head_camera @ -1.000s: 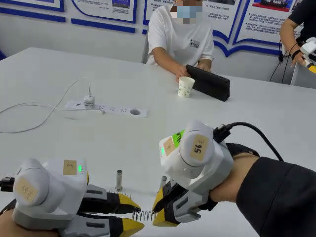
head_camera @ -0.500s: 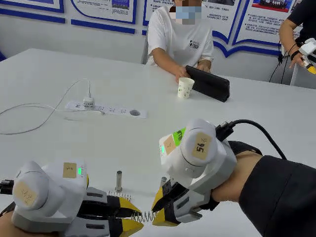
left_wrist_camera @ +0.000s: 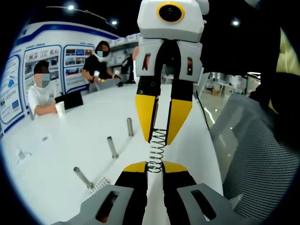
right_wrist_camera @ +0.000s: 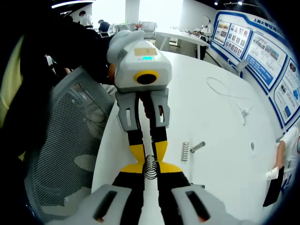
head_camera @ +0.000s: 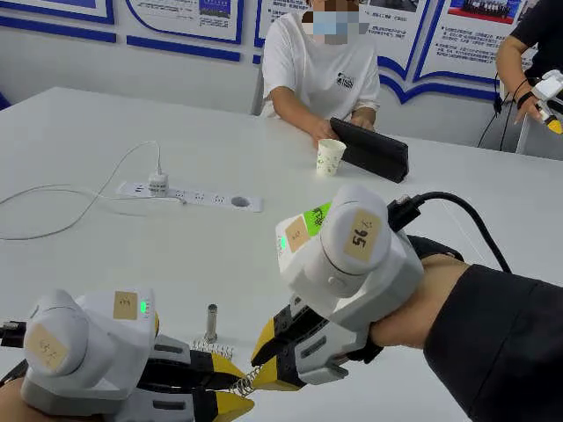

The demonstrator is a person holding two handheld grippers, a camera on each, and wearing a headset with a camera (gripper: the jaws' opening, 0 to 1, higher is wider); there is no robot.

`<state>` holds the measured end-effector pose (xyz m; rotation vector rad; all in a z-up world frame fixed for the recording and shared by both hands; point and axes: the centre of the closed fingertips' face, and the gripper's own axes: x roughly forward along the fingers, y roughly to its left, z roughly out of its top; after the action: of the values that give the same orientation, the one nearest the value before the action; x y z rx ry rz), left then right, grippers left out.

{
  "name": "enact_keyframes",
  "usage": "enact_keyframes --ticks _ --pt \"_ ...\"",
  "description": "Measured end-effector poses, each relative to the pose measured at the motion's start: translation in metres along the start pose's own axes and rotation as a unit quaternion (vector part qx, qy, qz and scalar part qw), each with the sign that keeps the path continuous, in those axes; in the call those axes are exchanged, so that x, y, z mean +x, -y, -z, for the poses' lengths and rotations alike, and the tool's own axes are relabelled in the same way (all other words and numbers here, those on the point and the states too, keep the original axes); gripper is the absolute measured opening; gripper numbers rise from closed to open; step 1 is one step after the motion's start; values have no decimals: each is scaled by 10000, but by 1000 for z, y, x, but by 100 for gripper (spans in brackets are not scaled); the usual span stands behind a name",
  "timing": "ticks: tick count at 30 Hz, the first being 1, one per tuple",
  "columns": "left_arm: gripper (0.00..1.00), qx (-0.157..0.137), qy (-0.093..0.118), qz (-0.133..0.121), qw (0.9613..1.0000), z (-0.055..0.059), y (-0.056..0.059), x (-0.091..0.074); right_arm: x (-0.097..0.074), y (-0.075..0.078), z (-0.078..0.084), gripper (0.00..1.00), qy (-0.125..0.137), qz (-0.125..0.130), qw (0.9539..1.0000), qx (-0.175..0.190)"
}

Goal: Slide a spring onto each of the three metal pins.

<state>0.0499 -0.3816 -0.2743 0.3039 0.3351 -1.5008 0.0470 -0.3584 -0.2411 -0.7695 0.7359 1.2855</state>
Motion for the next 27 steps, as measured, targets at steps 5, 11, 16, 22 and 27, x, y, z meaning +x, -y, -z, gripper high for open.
enact_keyframes --ticks 5,11,16,22,27 --pt "11 3 11 18 10000 -1 1 1 1 0 -7 10 58 3 10000 -43" --pt "11 -16 20 33 10000 -1 1 1 2 1 -8 11 85 7 10000 -21" --pt "11 -30 55 24 10000 -1 0 1 0 3 -5 14 89 17 10000 35" --pt "11 -48 89 3 9999 -1 -1 1 1 3 -1 16 72 11 9999 86" --pt "11 -59 147 -17 9999 -3 -2 0 5 4 5 16 61 12 9998 181"
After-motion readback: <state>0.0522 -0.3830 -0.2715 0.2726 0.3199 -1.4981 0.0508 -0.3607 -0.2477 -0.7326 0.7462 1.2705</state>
